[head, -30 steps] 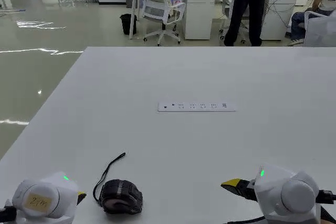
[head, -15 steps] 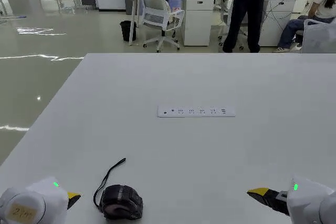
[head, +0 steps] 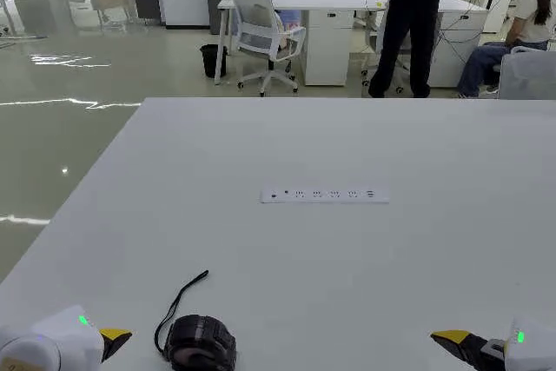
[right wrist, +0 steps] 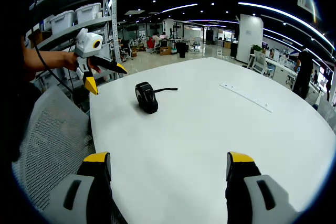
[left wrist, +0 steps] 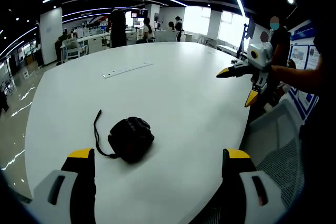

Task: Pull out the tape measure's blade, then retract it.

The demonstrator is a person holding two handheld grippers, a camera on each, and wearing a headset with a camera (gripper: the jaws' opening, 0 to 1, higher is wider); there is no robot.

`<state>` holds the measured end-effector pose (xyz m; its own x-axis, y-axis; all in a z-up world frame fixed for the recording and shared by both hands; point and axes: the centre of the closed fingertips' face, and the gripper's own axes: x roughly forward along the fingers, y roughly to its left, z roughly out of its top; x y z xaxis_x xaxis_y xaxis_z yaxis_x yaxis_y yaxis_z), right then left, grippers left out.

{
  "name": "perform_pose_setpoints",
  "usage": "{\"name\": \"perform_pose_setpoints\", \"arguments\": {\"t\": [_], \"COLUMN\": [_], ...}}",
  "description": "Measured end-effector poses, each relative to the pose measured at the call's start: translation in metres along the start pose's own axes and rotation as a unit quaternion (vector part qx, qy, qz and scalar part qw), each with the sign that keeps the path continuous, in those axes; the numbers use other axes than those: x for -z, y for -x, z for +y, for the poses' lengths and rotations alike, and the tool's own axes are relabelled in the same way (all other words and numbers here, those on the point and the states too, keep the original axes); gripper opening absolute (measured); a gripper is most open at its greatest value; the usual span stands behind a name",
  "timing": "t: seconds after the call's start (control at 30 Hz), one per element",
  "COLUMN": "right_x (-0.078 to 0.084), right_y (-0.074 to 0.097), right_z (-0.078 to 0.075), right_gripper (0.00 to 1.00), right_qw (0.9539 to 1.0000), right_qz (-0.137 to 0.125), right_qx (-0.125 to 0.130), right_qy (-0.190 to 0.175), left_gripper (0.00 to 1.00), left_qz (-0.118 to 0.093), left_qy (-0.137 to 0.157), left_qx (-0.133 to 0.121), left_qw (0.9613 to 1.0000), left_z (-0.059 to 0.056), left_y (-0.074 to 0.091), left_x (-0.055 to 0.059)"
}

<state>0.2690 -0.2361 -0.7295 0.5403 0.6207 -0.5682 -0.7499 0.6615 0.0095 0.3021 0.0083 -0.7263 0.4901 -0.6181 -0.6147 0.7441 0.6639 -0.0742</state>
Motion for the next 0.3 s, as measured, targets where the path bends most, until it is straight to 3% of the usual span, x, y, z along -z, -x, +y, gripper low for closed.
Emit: {"name": "perform_pose_setpoints", "arguments": {"t": [0.3], "right_x": [0.0028], "right_y": [0.0035], "right_z": [-0.0007], "right_gripper": [0.96], "right_qw": [1.0], "right_qz": [-0.002], "right_qx": [0.002], "right_qy": [0.003], "left_gripper": [0.99], "left_qz": [-0.015], "left_qy": [-0.01], "left_qx": [-0.001], "left_qw": [0.9998], "left_z": [-0.0026], "left_y": [0.0039], "left_x": [-0.0031]}}
